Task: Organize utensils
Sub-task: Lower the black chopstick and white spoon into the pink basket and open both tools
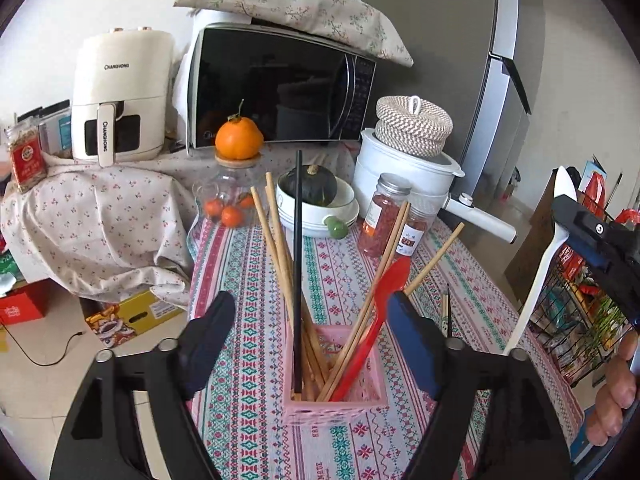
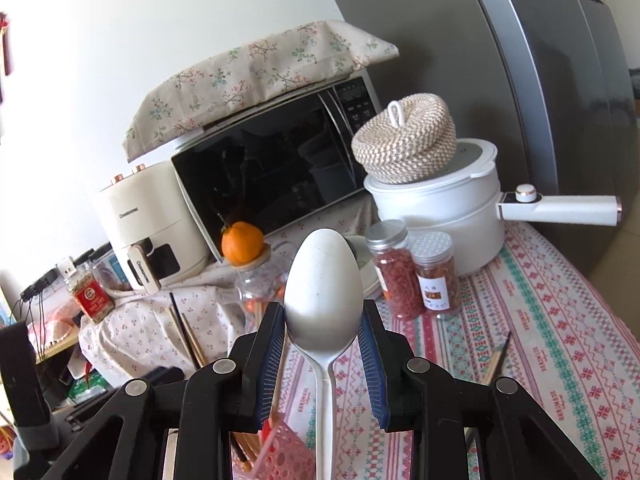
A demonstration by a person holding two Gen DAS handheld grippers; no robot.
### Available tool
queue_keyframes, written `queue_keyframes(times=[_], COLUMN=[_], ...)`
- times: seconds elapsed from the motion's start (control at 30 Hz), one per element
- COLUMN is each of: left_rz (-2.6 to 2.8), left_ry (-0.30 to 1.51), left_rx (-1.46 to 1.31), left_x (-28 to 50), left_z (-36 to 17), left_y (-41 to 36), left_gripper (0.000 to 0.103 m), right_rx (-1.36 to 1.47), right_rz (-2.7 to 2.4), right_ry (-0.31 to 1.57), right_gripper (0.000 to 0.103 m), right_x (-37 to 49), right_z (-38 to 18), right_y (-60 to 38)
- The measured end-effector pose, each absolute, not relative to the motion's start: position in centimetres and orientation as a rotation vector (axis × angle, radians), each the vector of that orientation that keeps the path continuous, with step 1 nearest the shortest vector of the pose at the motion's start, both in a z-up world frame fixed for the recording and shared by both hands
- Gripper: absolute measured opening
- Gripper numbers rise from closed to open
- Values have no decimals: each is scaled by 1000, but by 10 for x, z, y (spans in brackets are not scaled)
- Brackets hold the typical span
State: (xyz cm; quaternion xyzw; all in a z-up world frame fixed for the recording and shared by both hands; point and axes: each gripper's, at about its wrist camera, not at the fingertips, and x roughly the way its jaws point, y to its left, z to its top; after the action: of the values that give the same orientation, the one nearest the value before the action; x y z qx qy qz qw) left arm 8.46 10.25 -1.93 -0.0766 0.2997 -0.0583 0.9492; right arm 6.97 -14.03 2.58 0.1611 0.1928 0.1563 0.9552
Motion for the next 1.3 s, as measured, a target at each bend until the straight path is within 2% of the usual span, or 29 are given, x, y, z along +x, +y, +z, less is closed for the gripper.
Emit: queue_keyframes(times=[0.1, 0.2, 0.43, 0.83, 0.87, 0.93, 1.0, 1.13, 1.3], left_rz=[-96, -116, -83, -58, -62, -65, -69, -87, -144], left_ry=[680, 770, 864, 885, 885, 884, 884, 889, 887], left_rx=[-155, -156, -166, -202, -215, -242, -257, -244, -214], left_x=[78, 75, 64, 61, 60, 60, 60, 57, 50], left_z=[-24, -35, -53, -62, -61, -60, -59, -56, -51], left_y=[111, 122, 155, 180, 181, 182, 181, 171, 150], left_gripper=[92, 103, 103, 103, 103, 103, 103, 103, 103], right_rx=[335, 340, 311, 244, 252, 266, 265, 245, 214], right_rz=[338, 353, 311, 235, 245, 271, 293, 342, 345], right_ry=[370, 359, 341, 362, 370, 373, 364, 374, 442], right_gripper=[34, 34, 34, 36, 38, 49, 55, 73, 88], right_x=[72, 76, 89, 105, 105, 102, 97, 88, 81], right_z=[29, 29, 19, -8, -8, -5, 2, 15, 20], right_y=[-122, -100, -55, -32, -33, -36, -41, -57, -92])
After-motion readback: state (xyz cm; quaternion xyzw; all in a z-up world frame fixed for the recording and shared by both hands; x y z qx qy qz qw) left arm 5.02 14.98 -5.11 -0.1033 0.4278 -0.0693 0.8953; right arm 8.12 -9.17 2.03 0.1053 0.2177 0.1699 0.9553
